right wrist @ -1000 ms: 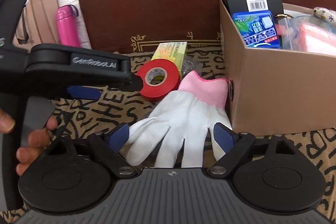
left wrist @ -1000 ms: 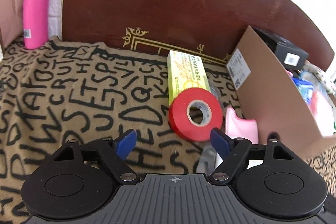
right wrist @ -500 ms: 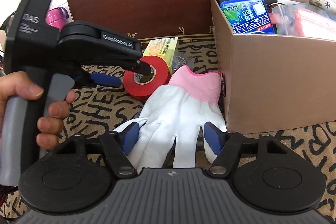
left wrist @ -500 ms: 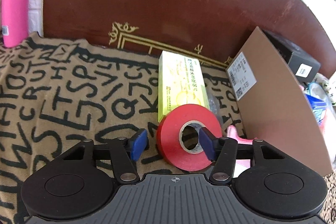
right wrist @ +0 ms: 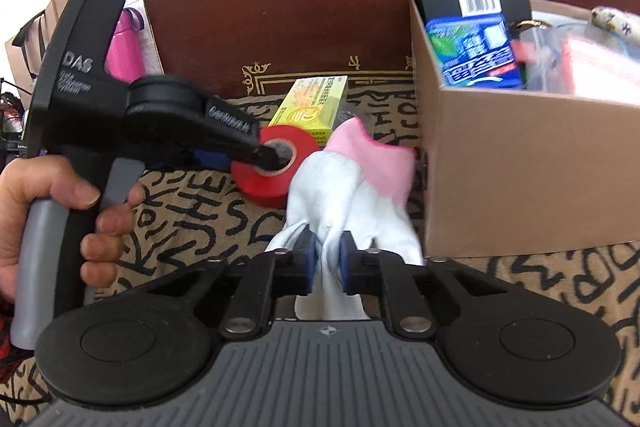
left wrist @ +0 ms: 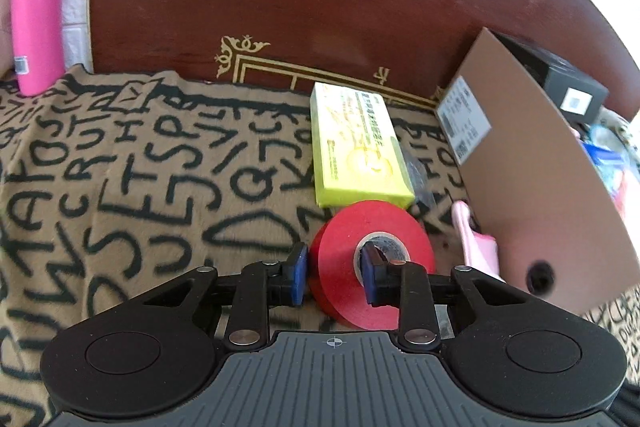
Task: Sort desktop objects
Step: 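Grasp the red tape roll with the left gripper while the right gripper grasps the white glove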
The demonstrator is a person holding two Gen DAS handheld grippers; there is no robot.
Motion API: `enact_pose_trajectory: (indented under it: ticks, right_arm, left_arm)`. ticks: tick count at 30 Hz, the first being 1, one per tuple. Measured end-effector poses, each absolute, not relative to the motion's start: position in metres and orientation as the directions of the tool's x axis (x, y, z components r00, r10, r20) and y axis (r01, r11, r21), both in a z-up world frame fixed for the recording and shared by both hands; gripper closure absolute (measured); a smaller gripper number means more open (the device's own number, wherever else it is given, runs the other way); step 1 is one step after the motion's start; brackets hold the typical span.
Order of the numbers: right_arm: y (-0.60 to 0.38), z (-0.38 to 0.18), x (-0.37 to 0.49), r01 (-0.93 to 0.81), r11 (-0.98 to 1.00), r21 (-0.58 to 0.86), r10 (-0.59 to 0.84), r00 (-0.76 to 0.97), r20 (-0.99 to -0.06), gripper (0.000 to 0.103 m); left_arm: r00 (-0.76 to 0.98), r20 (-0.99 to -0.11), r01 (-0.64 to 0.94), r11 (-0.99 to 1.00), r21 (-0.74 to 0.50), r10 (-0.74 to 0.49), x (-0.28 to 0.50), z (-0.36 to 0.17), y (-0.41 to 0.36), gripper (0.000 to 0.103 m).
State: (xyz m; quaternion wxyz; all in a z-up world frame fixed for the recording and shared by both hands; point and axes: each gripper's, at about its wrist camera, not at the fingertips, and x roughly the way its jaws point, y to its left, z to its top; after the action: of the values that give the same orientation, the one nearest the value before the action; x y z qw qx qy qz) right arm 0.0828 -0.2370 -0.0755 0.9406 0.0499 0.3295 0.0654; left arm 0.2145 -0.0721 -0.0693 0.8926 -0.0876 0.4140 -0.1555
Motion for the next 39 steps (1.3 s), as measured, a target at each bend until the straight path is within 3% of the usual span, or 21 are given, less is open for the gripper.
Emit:
enact_pose_trajectory:
  ticks: [10,19,22,23,25,31,35,39]
  right_arm:
    - [-0.261,-0.054,0.038,-0.120,0.986,0.118,0.167,0.789,-0.591,0.091]
    - [-0.276,-0.061,-0.011,-0.153,0.988,0.033,0.136,0.737,-0.662,0.091]
    - [-0.278,-0.067,-0.012,-0.137,0.989,0.053,0.136,0.718,-0.682,0.081]
    - [-0.277,-0.067,-0.011,-0.133,0.990,0.056,0.135,0.719,-0.682,0.075]
    - [-0.274,-0.066,-0.010,-0.138,0.989,0.052,0.137,0.731,-0.669,0.045]
    - [-0.270,-0.069,0.001,-0.146,0.988,0.049,0.142,0.743,-0.654,0.035]
    - [-0.270,-0.078,0.009,-0.142,0.988,0.061,0.146,0.725,-0.673,0.035]
    - [-0.271,-0.087,0.014,-0.129,0.987,0.091,0.156,0.713,-0.684,0.049]
  left_arm:
    - [0.582,-0.721,0.258,0.927,-0.274,-0.375,0.134,-0.056,-0.048,0.077]
    - [0.514,-0.743,0.352,0.895,-0.273,-0.429,0.079,-0.054,-0.037,0.076]
    - [0.507,-0.758,0.350,0.902,-0.255,-0.411,0.077,-0.061,-0.041,0.069]
    - [0.501,-0.760,0.349,0.900,-0.260,-0.414,0.077,-0.063,-0.043,0.056]
    - [0.507,-0.757,0.346,0.902,-0.260,-0.412,0.078,-0.065,-0.046,0.055]
    - [0.495,-0.773,0.372,0.901,-0.224,-0.397,0.080,-0.069,-0.056,0.049]
    - [0.488,-0.782,0.401,0.895,-0.194,-0.388,0.080,-0.069,-0.058,0.053]
    - [0.484,-0.787,0.410,0.894,-0.183,-0.383,0.082,-0.072,-0.064,0.047]
